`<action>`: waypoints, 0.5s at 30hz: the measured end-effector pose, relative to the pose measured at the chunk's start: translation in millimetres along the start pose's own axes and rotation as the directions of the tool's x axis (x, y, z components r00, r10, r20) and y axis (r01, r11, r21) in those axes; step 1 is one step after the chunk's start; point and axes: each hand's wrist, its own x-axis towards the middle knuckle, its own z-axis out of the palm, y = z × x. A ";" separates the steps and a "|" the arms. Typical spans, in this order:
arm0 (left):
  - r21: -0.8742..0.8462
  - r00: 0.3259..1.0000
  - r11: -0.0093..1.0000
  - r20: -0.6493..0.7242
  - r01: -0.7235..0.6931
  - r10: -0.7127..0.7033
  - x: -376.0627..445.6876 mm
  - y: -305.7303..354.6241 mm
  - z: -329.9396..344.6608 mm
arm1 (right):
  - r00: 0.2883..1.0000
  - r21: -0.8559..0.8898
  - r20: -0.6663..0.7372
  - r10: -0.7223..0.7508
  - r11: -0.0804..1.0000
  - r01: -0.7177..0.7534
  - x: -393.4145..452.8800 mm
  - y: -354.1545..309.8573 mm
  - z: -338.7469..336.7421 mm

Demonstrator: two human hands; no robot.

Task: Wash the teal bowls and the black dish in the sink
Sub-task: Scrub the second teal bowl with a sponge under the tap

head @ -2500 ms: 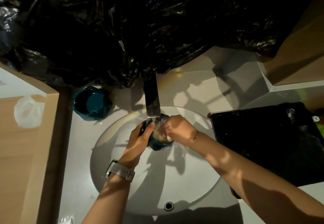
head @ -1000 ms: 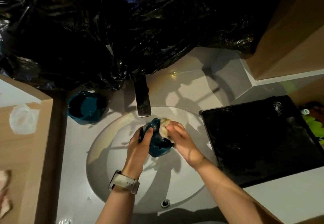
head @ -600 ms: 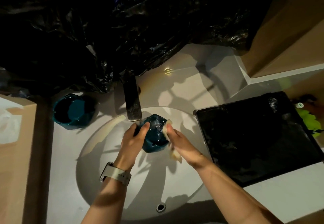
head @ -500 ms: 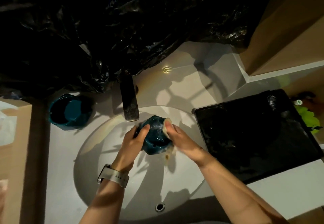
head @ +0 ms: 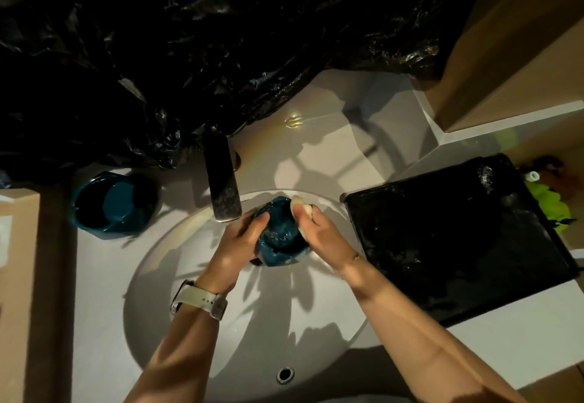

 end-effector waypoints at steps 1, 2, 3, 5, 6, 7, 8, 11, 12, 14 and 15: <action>-0.007 1.000 1.000 -0.011 -0.001 0.001 0.4 0.3 -0.1 | 1.000 -0.001 0.003 -0.001 1.000 0.001 -0.7 -3.6 -0.6; -0.011 1.000 1.000 -0.028 -0.003 0.003 1.6 -0.4 -1.4 | 1.000 0.020 0.001 0.009 1.000 -0.009 -5.6 -5.3 2.6; -0.012 0.999 1.000 -0.048 -0.003 0.003 2.3 -0.5 -2.0 | 1.000 0.067 -0.002 0.012 0.998 -0.012 -11.2 -3.1 7.5; -0.016 0.996 1.000 -0.088 0.011 -0.012 2.9 -2.5 -3.3 | 0.999 0.228 0.016 0.033 0.973 -0.036 -28.1 2.8 17.6; -0.030 0.995 0.999 -0.100 0.017 -0.020 2.3 -4.7 -3.2 | 0.999 0.311 0.033 0.030 0.950 -0.039 -35.0 7.5 20.2; -0.055 0.994 0.998 -0.107 0.018 -0.024 -0.3 -6.2 -1.5 | 0.999 0.371 0.035 0.022 0.928 -0.033 -36.7 12.9 22.6; -0.077 0.994 0.997 -0.105 0.012 -0.020 -3.9 -8.3 1.9 | 0.999 0.383 0.026 0.024 0.923 -0.032 -35.0 13.6 23.2; -0.188 0.995 0.981 -0.083 0.043 -0.059 -18.0 -18.3 11.4 | 0.997 0.237 -0.060 0.054 0.971 -0.038 -15.1 10.6 19.7; -0.249 0.990 0.964 -0.080 0.092 -0.115 -21.5 -20.4 9.6 | 0.999 0.178 -0.042 0.033 0.984 -0.025 -7.9 14.5 14.9; -0.309 0.981 0.935 -0.022 0.175 -0.191 -24.9 -21.9 -2.9 | 0.999 0.095 0.028 -0.029 0.995 0.027 -2.8 9.4 7.2; -0.295 0.980 0.935 0.031 0.197 -0.197 -25.1 -20.8 -11.3 | 0.994 0.098 0.103 -0.041 0.995 0.031 -2.0 5.8 3.8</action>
